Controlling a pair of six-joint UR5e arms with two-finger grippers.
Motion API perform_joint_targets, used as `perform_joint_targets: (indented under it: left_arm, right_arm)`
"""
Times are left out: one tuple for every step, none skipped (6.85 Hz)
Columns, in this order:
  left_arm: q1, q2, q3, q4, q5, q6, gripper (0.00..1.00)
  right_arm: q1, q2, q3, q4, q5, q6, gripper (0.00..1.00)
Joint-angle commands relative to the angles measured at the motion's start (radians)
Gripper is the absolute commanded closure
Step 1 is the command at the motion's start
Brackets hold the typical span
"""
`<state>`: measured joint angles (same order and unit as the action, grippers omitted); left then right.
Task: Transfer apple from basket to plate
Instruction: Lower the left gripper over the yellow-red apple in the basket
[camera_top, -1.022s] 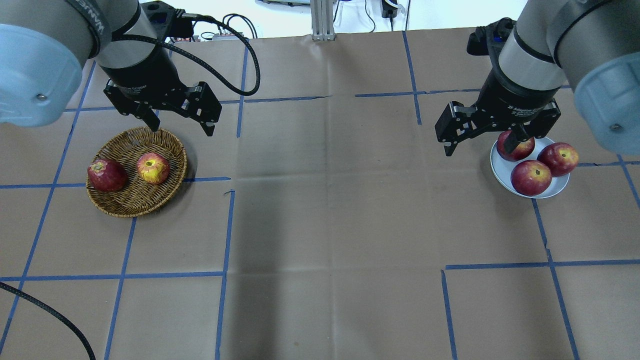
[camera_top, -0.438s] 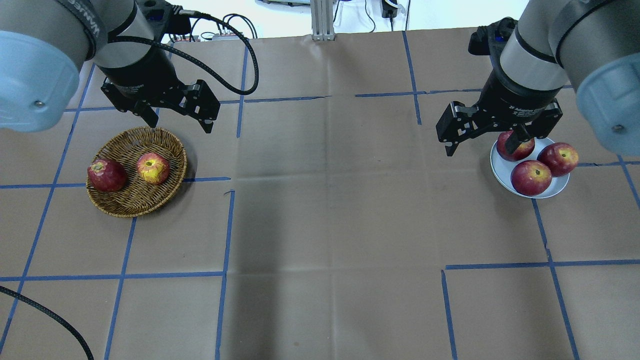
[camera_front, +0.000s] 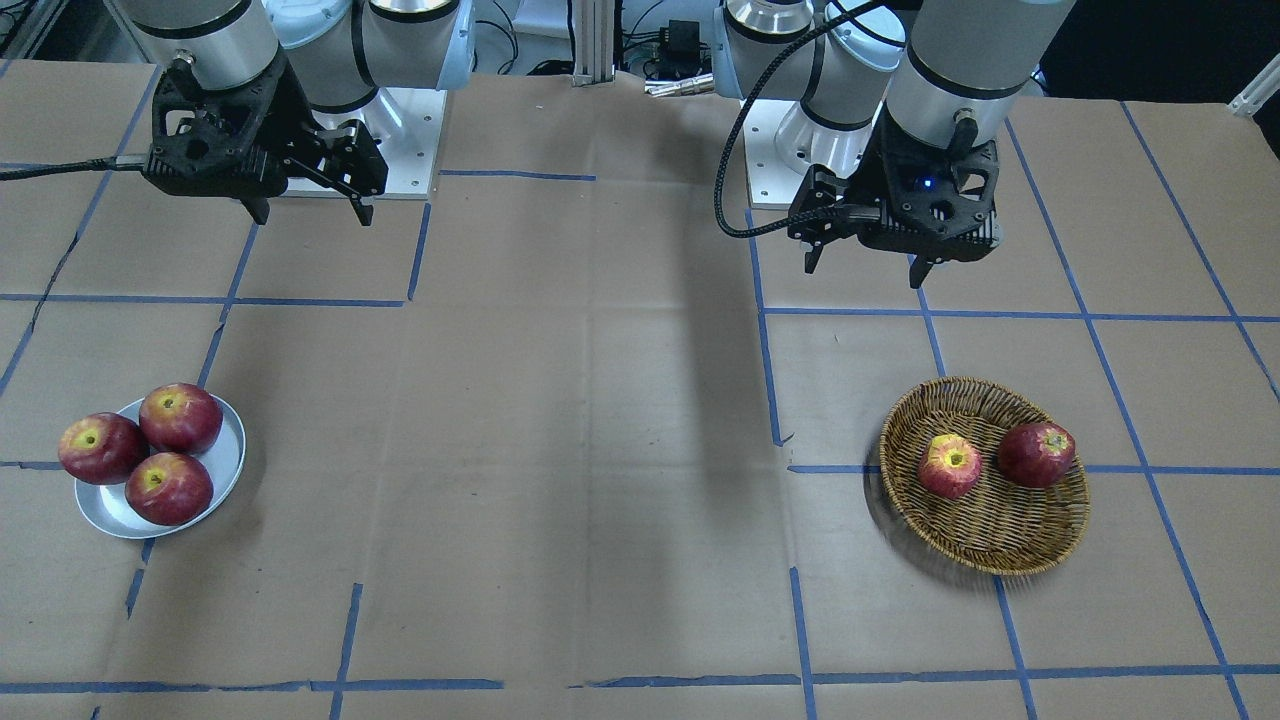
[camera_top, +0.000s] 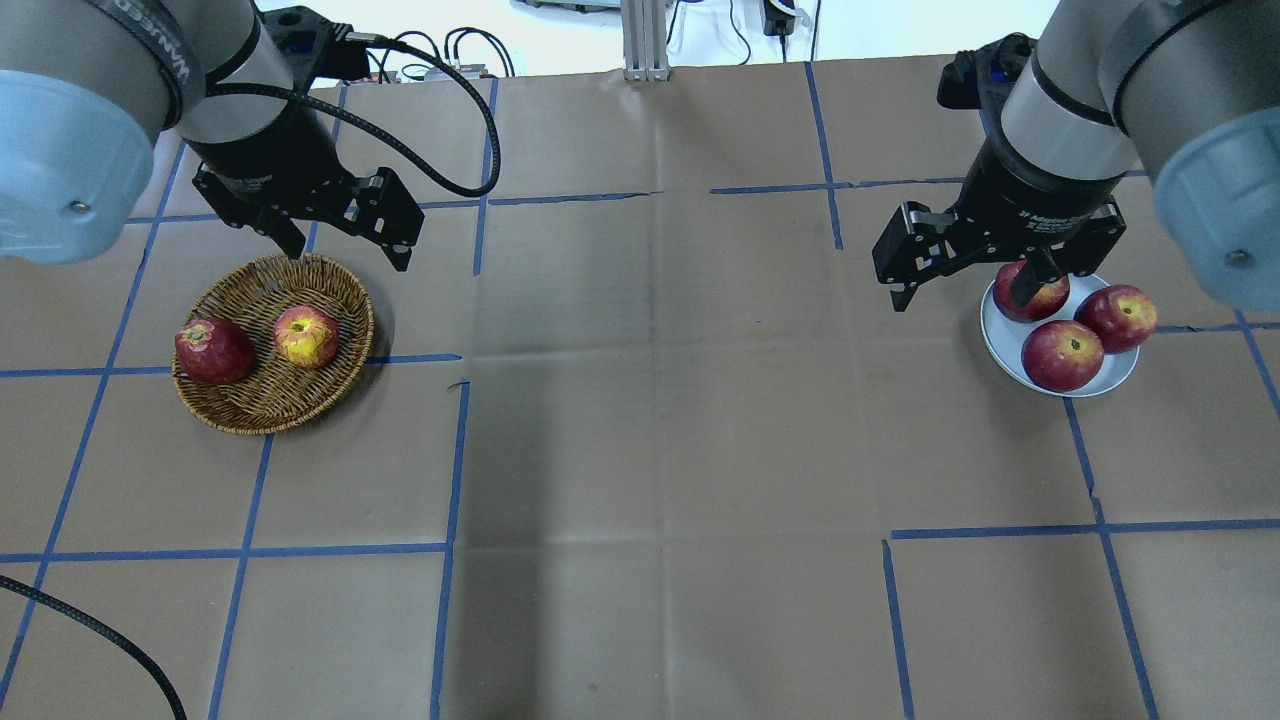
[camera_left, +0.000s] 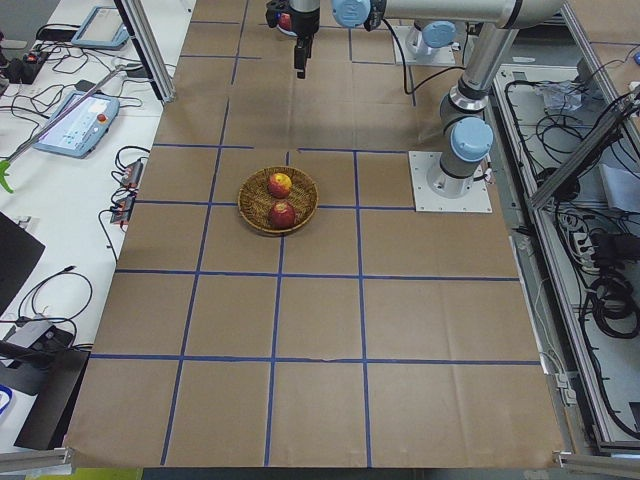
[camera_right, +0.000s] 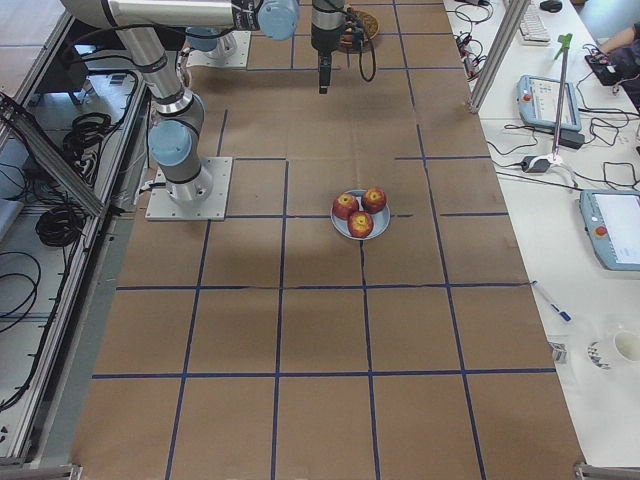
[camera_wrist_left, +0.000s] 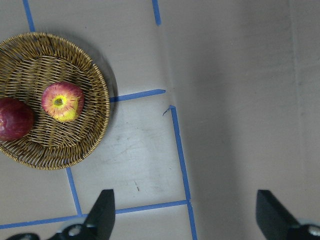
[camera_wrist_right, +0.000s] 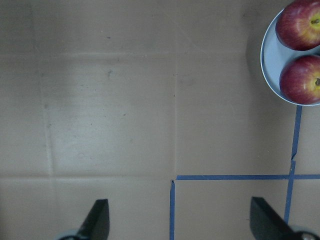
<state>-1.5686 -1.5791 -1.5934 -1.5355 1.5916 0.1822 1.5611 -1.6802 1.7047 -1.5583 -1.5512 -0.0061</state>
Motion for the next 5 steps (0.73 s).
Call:
perform_joint_targets:
  left_arm:
    - [0.062, -0.03, -0.002, 0.003, 0.001, 0.097, 0.01]
    - [0.106, -0.042, -0.003, 0.006, 0.001, 0.129, 0.01]
    - [0.157, -0.064, -0.031, 0.02, -0.002, 0.201, 0.01]
    - [0.227, -0.091, -0.078, 0.155, 0.004, 0.282, 0.01]
    - [0.273, -0.099, -0.132, 0.244, 0.005, 0.389, 0.01]
  right_arm:
    - [0.002, -0.006, -0.013, 0.003, 0.005, 0.011, 0.0]
    - [0.002, -0.006, -0.01, 0.007, 0.013, 0.012, 0.0]
    - [0.005, -0.001, -0.004, 0.018, 0.01, 0.012, 0.0]
    - [0.011, 0.0, 0.004, 0.035, 0.013, 0.012, 0.0]
    - [0.011, 0.003, 0.004, 0.064, 0.016, 0.012, 0.0]
